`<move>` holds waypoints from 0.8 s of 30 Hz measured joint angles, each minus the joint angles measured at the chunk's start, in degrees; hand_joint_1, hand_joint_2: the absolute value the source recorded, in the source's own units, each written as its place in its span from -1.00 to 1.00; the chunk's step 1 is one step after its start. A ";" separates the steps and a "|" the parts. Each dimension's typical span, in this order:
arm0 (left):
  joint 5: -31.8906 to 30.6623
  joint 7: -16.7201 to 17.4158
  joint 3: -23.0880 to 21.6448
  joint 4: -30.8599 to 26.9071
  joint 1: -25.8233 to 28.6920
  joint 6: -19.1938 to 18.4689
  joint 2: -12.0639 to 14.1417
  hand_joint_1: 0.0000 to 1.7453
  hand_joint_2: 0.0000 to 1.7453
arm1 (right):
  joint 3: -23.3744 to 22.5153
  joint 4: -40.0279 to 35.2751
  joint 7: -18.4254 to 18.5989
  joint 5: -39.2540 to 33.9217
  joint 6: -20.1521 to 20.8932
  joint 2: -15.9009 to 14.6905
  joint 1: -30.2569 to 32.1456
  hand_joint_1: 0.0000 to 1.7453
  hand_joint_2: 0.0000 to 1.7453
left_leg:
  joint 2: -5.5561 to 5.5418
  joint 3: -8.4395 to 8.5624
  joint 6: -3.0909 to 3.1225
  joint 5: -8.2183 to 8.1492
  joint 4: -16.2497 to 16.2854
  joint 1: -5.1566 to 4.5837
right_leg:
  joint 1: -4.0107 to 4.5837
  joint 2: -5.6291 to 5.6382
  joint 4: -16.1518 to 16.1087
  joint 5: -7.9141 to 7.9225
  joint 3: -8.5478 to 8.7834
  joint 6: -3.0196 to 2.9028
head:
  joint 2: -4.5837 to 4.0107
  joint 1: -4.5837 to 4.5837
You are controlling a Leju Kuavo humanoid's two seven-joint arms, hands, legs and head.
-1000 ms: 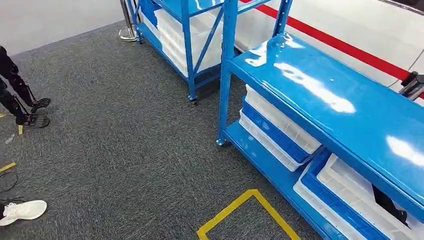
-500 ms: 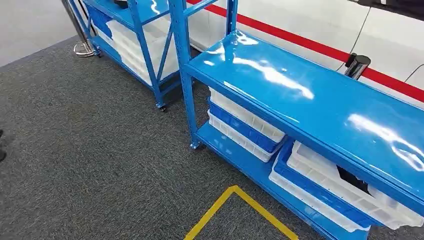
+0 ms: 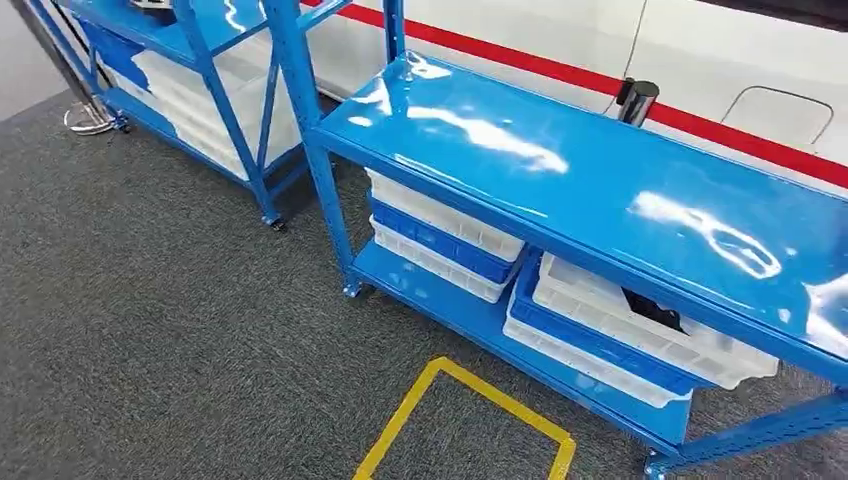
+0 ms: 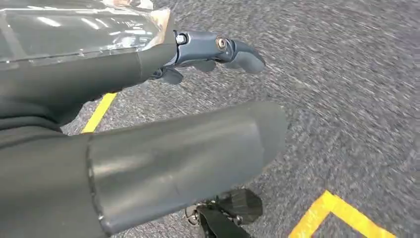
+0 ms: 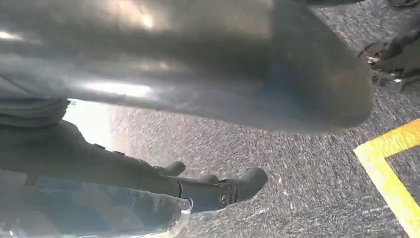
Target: Take the parts from the cabinet and place them on the table.
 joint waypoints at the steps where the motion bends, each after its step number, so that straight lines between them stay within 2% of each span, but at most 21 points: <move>1: 0.00 0.00 0.00 0.00 -0.08 0.00 0.04 -1.00 -1.00 | 0.00 0.00 0.00 0.00 0.00 0.00 0.13 -1.00 -1.00 | 0.49 0.31 -0.33 -0.05 -0.01 -0.09 | -0.04 1.22 0.14 0.06 -0.70 -0.86 | 0.00 -0.49; 3: -0.04 0.00 0.00 0.00 -0.34 0.00 0.02 -1.00 -1.00 | -0.02 0.02 0.02 0.00 0.00 -0.02 0.19 -1.00 -1.00 | 1.79 0.92 -0.85 -0.15 -0.17 0.23 | 0.21 2.33 0.26 0.03 -0.88 -1.61 | 0.00 -0.46; 4: -0.09 0.00 0.00 0.00 -0.39 0.00 -0.05 -1.00 -1.00 | -0.07 0.02 0.20 0.00 -0.02 -0.02 0.16 -1.00 -1.00 | 2.02 0.93 -1.34 -0.47 -0.03 0.52 | -0.43 3.13 0.06 0.38 -0.15 -2.17 | 0.00 -0.40; 5: -0.09 0.00 0.00 0.00 -0.48 0.02 0.04 -1.00 -1.00 | -0.07 0.02 0.20 0.00 -0.07 0.07 0.18 -1.00 -1.00 | -1.04 0.64 -1.80 -1.73 1.23 0.89 | -0.66 3.71 0.03 0.51 -0.23 -2.47 | 0.00 -0.53; 6: -0.09 0.00 0.00 0.00 -0.47 0.13 0.02 -1.00 -1.00 | -0.07 0.00 0.24 0.04 -0.11 0.04 0.11 -1.00 -1.00 | -3.72 -0.71 -1.78 -4.22 4.43 0.98 | -0.62 4.24 0.08 0.76 -0.35 -2.99 | 0.00 -0.59; 7: -0.11 0.00 0.00 0.00 -0.39 0.15 0.02 -1.00 -1.00 | -0.07 0.00 0.31 0.04 -0.11 0.04 0.10 -1.00 -1.00 | -5.09 -2.91 -1.81 -6.93 9.21 0.98 | -0.51 4.90 0.08 0.82 -0.53 -3.24 | 0.00 -0.57; 8: -0.15 0.00 0.00 0.02 -0.24 0.15 0.02 -1.00 -1.00 | -0.07 0.02 0.31 0.04 -0.11 0.09 0.09 -1.00 -1.00 | -5.60 -5.25 -1.87 -9.05 14.14 0.97 | -0.28 5.73 0.10 0.94 -0.70 -3.43 | 0.00 -0.64; 9: -0.15 0.00 0.00 0.02 -0.12 0.17 0.02 -1.00 -1.00 | -0.07 0.02 0.31 0.04 -0.11 0.09 0.12 -1.00 -1.00 | -5.75 -6.95 -1.82 -9.95 17.48 0.97 | -0.08 6.51 0.11 0.94 -0.74 -3.44 | 0.00 -0.61; 10: -0.15 0.00 0.00 0.02 -0.07 0.17 0.02 -1.00 -1.00 | -0.07 0.02 0.33 0.04 -0.11 0.09 0.21 -1.00 -1.00 | -5.78 -7.50 -1.66 -9.39 18.29 0.96 | 0.05 7.35 0.13 0.94 -0.69 -3.43 | 0.00 -0.59; 11: -0.15 0.00 0.00 0.02 -0.07 0.17 0.02 -1.00 -1.00 | -0.07 0.02 0.33 0.07 -0.11 0.09 0.33 -1.00 -1.00 | -5.82 -6.82 -1.44 -7.54 16.41 0.96 | 0.10 8.11 0.17 0.94 -0.58 -3.43 | 0.00 -0.59; 12: -0.13 0.00 0.00 0.02 -0.07 0.22 0.02 -1.00 -1.00 | -0.07 0.02 0.33 0.07 -0.11 0.09 0.35 -1.00 -1.00 | -6.07 -4.93 -1.18 -4.68 12.24 0.96 | 0.12 8.97 0.22 0.94 -0.45 -3.41 | 0.00 -0.59; 13: -0.15 0.00 0.00 0.02 -0.08 0.22 0.02 -1.00 -1.00 | -0.07 0.02 0.33 0.09 -0.11 0.09 0.33 -1.00 -1.00 | -6.90 -2.39 -0.89 -1.68 6.67 0.98 | 0.13 9.81 0.24 0.94 -0.32 -3.39 | 0.00 -0.61; 14: -0.15 0.00 0.00 0.02 -0.08 0.22 0.04 -1.00 -1.00 | -0.07 0.02 0.35 0.15 -0.11 0.11 0.26 -1.00 -1.00 | -9.52 -0.25 -0.48 -0.06 1.75 1.01 | 0.09 10.57 0.24 0.96 -0.35 -3.35 | 0.00 -0.57; 15: -0.17 0.00 0.00 0.02 -0.08 0.22 0.11 -1.00 -1.00 | -0.07 0.02 0.35 0.26 -0.11 0.15 0.11 -1.00 -1.00 | -10.62 0.15 -0.45 -0.64 0.84 1.04 | 0.71 11.12 0.47 1.04 -0.75 -3.06 | 0.00 -0.55; 16: -0.15 0.00 0.00 0.02 -0.12 0.24 0.11 -1.00 -1.00 | -0.07 0.00 0.35 0.28 -0.11 0.13 0.07 -1.00 -1.00 | -9.85 -0.06 -0.46 -0.60 0.95 0.85 | 0.42 11.62 0.43 1.18 -0.98 -2.85 | 0.00 -0.57; 17: -0.15 0.00 0.00 0.02 -0.13 0.24 0.09 -1.00 -1.00 | -0.07 0.02 0.35 0.37 -0.11 0.13 0.12 -1.00 -1.00 | -9.48 -0.08 -0.37 -0.63 0.99 0.58 | 0.35 12.01 0.32 1.29 -1.37 -2.35 | 0.00 -0.55; 18: -0.15 0.00 0.00 0.02 -0.16 0.24 0.09 -1.00 -1.00 | -0.07 0.02 0.35 0.44 -0.11 0.15 0.25 -1.00 -1.00 | -8.87 -0.09 -0.02 -0.52 0.98 0.28 | 0.11 12.67 0.11 1.55 -1.68 -1.93 | 0.00 -0.57; 19: -0.13 0.00 0.00 0.02 -0.26 0.24 -0.02 -1.00 -1.00 | -0.07 0.02 0.33 0.55 -0.11 0.09 0.44 -1.00 -1.00 | -8.11 0.12 0.63 -0.03 0.20 0.53 | 0.52 12.99 -0.02 1.60 -2.10 -1.33 | 0.00 -0.55; 20: -0.15 -0.04 0.00 0.02 -0.34 0.24 -0.07 -1.00 -1.00 | -0.09 0.02 0.31 0.52 -0.11 0.04 0.47 -1.00 -1.00 | -7.26 0.17 1.12 0.45 -0.37 0.70 | 0.19 10.53 1.21 1.02 -2.25 -1.56 | 0.00 -0.57; 22: -0.22 -0.13 0.00 0.00 -0.33 0.22 -0.07 -1.00 -1.00 | -0.09 0.02 0.24 0.50 -0.11 0.11 0.34 -1.00 -1.00 | -6.64 0.07 1.58 0.57 -0.54 0.69 | 0.49 7.83 4.40 -1.10 -4.11 -2.09 | 0.00 -0.18; 24: -0.42 -0.13 0.00 0.02 -0.10 0.17 -0.07 -1.00 -1.00 | -0.11 0.02 0.15 0.41 -0.15 0.17 0.21 -1.00 -1.00 | -4.80 -0.07 1.59 0.56 -0.51 0.54 | 0.36 6.41 13.81 -5.35 -8.80 -2.39 | 0.00 -0.20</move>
